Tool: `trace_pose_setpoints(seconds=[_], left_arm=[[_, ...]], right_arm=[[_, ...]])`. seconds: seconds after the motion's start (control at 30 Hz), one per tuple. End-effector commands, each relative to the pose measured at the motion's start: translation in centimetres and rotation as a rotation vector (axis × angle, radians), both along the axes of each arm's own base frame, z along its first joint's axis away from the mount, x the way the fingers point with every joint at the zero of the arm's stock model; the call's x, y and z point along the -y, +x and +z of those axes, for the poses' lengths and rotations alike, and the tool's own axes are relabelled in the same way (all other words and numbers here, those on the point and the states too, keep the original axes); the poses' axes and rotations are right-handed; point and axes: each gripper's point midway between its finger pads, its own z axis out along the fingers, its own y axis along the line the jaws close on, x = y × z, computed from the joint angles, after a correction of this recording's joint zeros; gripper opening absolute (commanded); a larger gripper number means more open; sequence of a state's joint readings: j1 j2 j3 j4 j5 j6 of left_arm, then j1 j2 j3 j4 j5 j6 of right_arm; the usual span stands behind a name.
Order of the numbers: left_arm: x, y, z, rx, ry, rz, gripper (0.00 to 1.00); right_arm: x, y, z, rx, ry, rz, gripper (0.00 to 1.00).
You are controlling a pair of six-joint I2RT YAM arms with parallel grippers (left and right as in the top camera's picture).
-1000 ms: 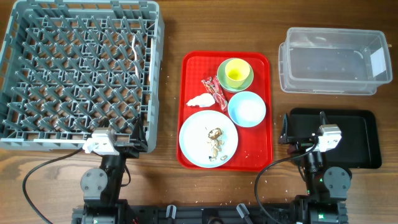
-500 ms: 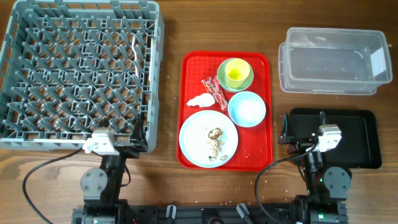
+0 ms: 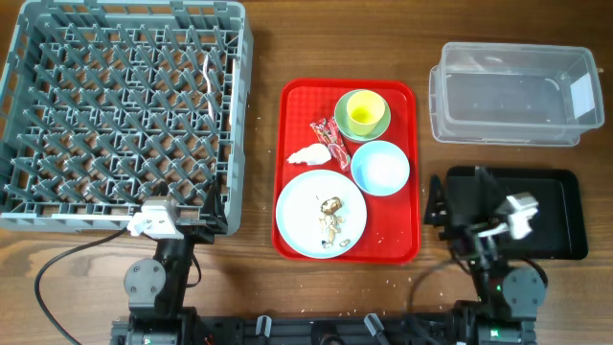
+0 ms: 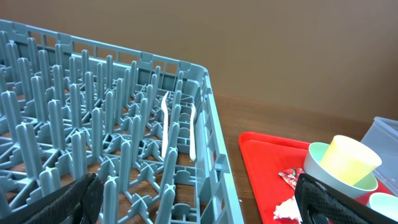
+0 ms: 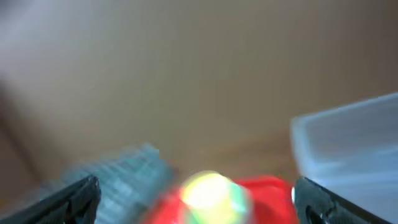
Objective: Sort waste into correct bins and load items into the dishwasher rack
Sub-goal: 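Move the right gripper over the white tissue on the red tray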
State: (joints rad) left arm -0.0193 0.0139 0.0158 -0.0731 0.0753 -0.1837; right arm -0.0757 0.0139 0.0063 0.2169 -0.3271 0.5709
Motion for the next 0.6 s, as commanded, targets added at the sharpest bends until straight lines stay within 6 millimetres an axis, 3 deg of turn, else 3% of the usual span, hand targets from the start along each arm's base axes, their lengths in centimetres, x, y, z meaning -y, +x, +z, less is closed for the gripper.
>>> trace_pose_setpoints(seconds=[0.0,0.03,0.1,0.13,0.17,0.23,0.33,0.47,0.57], left_arm=[[-0.3,0.0,-0.3,0.002,0.02,0.015,1.0],[-0.3,0.0,-0.3,0.002,0.02,0.015,1.0],[-0.3,0.0,-0.3,0.002,0.02,0.015,1.0],[-0.3,0.0,-0.3,0.002,0.02,0.015,1.0],[-0.3,0.0,-0.3,0.002,0.02,0.015,1.0],[-0.3,0.0,-0.3,0.002,0.02,0.015,1.0],[-0.3,0.0,-0.3,0.002,0.02,0.015,1.0],[-0.3,0.0,-0.3,0.002,0.02,0.015,1.0],[-0.3,0.0,-0.3,0.002,0.02,0.015,1.0]], right_arm=[[0.2,-0.9,3.2,-0.081,0.808,0.213,1.0],[0.6,-1.9,5.9,0.047,0.796,0.236,1.0],[0.7,-5.8,12.5,0.381,0.556,0.228,1.0],[0.3,-6.2,14.3,0.415,0.431,0.195,1.0],[-0.4,-5.4,15.3,0.36,0.313,0.164,1.0],[-1.9,-2.8,15.3,0.151,0.081,0.143,1.0],[-2.6,3.2,11.1,-0.321,-0.144,0.172,1.0],[-5.8,7.2,6.9,-0.658,-0.329,0.262,1.0],[-9.4,9.4,-0.6,-0.882,-0.472,0.281,1.0]])
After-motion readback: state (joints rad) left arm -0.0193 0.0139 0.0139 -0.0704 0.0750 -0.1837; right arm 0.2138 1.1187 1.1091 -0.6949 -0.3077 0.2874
